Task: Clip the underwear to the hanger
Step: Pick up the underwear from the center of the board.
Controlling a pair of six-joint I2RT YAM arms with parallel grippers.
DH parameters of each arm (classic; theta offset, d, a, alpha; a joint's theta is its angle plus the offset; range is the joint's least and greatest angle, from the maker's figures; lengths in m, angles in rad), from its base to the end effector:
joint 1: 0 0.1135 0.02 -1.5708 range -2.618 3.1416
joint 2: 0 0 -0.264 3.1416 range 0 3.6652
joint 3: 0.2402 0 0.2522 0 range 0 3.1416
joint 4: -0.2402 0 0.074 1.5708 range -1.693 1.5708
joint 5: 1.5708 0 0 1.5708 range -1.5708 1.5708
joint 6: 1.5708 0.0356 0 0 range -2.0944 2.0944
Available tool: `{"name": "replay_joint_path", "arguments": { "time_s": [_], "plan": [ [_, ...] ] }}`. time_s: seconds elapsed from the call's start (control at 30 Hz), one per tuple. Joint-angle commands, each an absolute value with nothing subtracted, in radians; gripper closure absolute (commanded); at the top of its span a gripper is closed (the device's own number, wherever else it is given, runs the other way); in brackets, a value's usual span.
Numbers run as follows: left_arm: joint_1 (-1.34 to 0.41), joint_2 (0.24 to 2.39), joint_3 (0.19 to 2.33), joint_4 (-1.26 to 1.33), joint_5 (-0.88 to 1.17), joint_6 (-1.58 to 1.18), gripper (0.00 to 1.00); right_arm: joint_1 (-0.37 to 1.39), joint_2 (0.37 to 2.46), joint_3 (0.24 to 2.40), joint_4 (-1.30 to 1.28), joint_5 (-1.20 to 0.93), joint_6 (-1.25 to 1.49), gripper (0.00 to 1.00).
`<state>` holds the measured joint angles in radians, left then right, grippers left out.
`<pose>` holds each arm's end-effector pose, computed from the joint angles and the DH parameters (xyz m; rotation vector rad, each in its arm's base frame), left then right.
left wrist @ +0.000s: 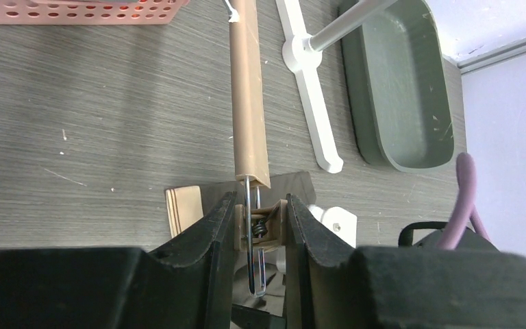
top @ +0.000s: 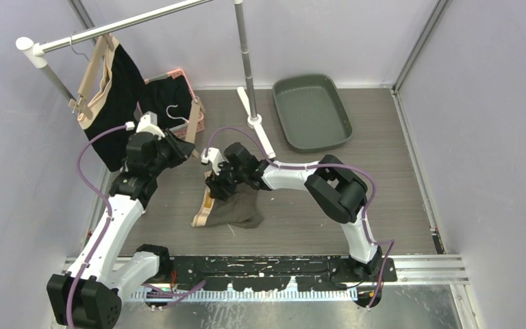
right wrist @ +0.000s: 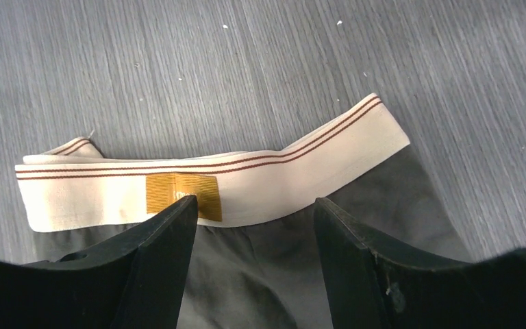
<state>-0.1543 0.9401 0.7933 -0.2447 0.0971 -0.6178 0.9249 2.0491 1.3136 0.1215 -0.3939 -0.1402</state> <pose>0.2135 -0.0367 0.3085 -0.3977 1.9695 -0.5963 0.2604 0.3682 0.1664 -1.3455 1.8236 0.8626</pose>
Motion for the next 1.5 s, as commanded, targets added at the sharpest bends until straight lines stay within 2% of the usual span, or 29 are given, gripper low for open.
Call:
{"name": "replay_joint_path", "arguments": {
  "time_s": [0.0,0.63,1.07,1.2,1.33,1.37,1.47],
  "plan": [
    [-0.137,0.913,0.812,-0.194,0.119,-0.617,0.95,0.928,2.066,1.381,0.118,-0.436,-0.19,0.32],
    [-0.11,0.928,0.795,-0.187,0.14,-0.615,0.96,0.932,2.147,1.468,0.032,-0.554,-0.24,0.3],
    [-0.091,0.93,0.807,-0.199,0.144,-0.611,0.96,0.962,2.217,1.492,0.035,-0.437,-0.269,0.3],
    [-0.085,0.931,0.806,-0.197,0.144,-0.609,0.96,0.984,2.209,1.444,0.054,-0.346,-0.273,0.35],
    [-0.079,0.932,0.8,-0.195,0.144,-0.609,0.96,1.022,2.21,1.397,0.078,-0.183,-0.299,0.44],
    [-0.078,0.933,0.798,-0.194,0.146,-0.61,0.96,1.024,2.211,1.386,0.085,-0.17,-0.297,0.48],
    [-0.075,0.937,0.8,-0.194,0.149,-0.611,0.96,1.026,2.211,1.369,0.096,-0.142,-0.273,0.72]
  ]
}}
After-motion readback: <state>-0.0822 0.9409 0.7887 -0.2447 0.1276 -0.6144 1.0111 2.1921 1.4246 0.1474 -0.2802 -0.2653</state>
